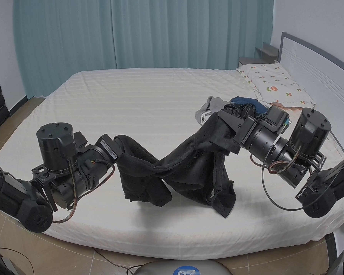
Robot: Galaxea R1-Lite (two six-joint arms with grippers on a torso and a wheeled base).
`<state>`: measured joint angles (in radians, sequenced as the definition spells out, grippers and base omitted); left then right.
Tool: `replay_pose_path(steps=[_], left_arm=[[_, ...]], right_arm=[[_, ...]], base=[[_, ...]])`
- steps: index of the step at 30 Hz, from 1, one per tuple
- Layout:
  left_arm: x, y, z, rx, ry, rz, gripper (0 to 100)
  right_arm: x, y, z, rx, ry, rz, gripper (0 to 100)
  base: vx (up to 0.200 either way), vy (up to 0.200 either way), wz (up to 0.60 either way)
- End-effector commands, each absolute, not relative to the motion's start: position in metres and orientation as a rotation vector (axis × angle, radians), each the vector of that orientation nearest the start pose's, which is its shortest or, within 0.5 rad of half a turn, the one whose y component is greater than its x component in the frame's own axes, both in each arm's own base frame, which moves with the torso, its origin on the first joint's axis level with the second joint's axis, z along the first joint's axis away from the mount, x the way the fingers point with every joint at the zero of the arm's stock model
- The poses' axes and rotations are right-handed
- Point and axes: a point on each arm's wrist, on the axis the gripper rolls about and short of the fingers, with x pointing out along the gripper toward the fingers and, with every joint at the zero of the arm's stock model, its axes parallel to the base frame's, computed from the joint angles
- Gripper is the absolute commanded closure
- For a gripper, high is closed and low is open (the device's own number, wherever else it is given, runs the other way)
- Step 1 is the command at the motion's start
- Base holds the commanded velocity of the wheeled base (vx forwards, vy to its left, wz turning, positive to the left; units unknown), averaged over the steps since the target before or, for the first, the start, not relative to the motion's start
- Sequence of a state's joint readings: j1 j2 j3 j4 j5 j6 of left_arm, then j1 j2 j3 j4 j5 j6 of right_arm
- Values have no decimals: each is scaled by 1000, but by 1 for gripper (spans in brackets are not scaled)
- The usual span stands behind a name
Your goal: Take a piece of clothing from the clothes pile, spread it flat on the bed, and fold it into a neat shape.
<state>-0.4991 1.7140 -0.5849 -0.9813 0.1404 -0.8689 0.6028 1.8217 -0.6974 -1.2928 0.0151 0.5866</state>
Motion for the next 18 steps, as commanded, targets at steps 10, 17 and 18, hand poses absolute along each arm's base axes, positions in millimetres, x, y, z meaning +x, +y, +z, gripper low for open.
replay_pose_path(steps=[10, 17, 18], left_arm=[[255, -131, 157, -815, 279, -261, 100], [257, -132, 153, -815, 288, -257, 100], [258, -133, 150, -812, 295, -253, 100]], right_arm=[[261, 183, 183, 617, 24, 656, 100], [262, 179, 179, 615, 36, 641, 100], [264, 175, 178, 619, 37, 627, 100]], base=[[0, 200, 0], [0, 200, 0], [0, 0, 0]])
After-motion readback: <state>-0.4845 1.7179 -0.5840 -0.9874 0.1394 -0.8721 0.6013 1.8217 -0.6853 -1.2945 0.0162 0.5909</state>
